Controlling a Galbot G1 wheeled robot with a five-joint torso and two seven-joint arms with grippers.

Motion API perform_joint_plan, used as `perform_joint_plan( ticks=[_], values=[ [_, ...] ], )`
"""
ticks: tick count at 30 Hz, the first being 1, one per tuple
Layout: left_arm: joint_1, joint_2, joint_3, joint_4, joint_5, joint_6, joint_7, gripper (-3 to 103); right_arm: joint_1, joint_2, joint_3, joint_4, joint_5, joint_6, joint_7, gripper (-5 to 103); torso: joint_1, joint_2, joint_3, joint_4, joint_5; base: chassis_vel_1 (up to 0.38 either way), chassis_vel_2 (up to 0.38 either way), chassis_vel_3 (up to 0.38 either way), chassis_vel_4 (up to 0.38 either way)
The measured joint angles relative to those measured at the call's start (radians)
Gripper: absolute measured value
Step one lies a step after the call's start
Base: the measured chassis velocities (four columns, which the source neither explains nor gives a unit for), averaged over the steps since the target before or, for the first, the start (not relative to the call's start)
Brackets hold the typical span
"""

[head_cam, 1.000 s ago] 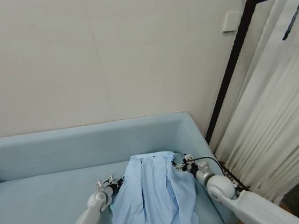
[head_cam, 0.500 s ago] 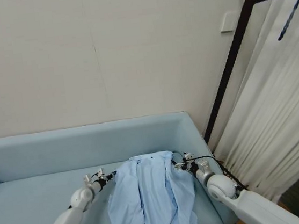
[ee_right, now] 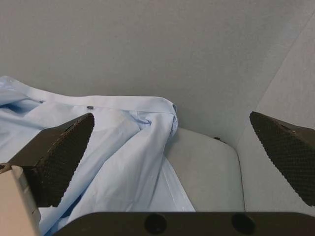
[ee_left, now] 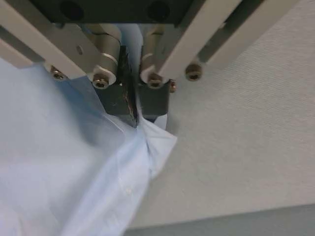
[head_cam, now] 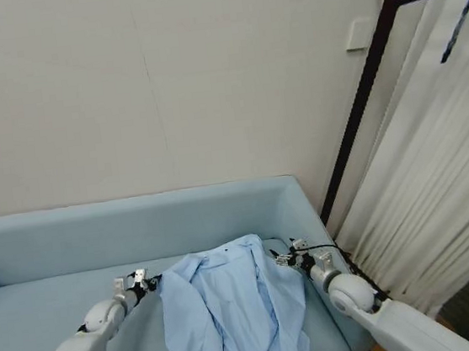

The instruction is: Pick up the clothes from the sofa and hang them on the clothes hanger.

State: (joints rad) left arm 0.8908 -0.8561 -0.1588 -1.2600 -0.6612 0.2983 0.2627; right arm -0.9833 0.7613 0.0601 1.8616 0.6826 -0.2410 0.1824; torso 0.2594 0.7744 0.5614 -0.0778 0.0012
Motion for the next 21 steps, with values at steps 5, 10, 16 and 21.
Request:
perform_joint_plan(
  ticks=[5,10,16,21],
  values=[
    [0.013,-0.045,-0.014,-0.036,0.059,-0.058,-0.049,30,-0.004,-0.016,0.019,0.044,0.041,-0.011,0.01,100,0.0,0.0,0.0,-0.0005,0.0,0.0,0.0,0.0,0.0],
    [0.087,-0.018,-0.065,-0.199,0.045,-0.043,-0.073,46,-0.012,-0.027,0.046,0.112,0.103,-0.033,0.054,100,0.0,0.0,0.0,-0.0006,0.0003,0.0,0.0,0.0,0.0],
    [0.28,0.027,-0.179,-0.396,0.03,-0.022,-0.087,68,-0.001,-0.044,0.066,0.201,0.23,-0.092,0.142,100,0.0,0.0,0.0,0.0005,-0.0001,0.0,0.0,0.0,0.0],
    [0.392,0.035,-0.288,-0.519,0.019,-0.012,-0.104,85,0.023,-0.062,0.085,0.266,0.295,-0.109,0.204,100,0.0,0.0,0.0,0.0001,0.0001,0.0,0.0,0.0,0.0]
  ],
)
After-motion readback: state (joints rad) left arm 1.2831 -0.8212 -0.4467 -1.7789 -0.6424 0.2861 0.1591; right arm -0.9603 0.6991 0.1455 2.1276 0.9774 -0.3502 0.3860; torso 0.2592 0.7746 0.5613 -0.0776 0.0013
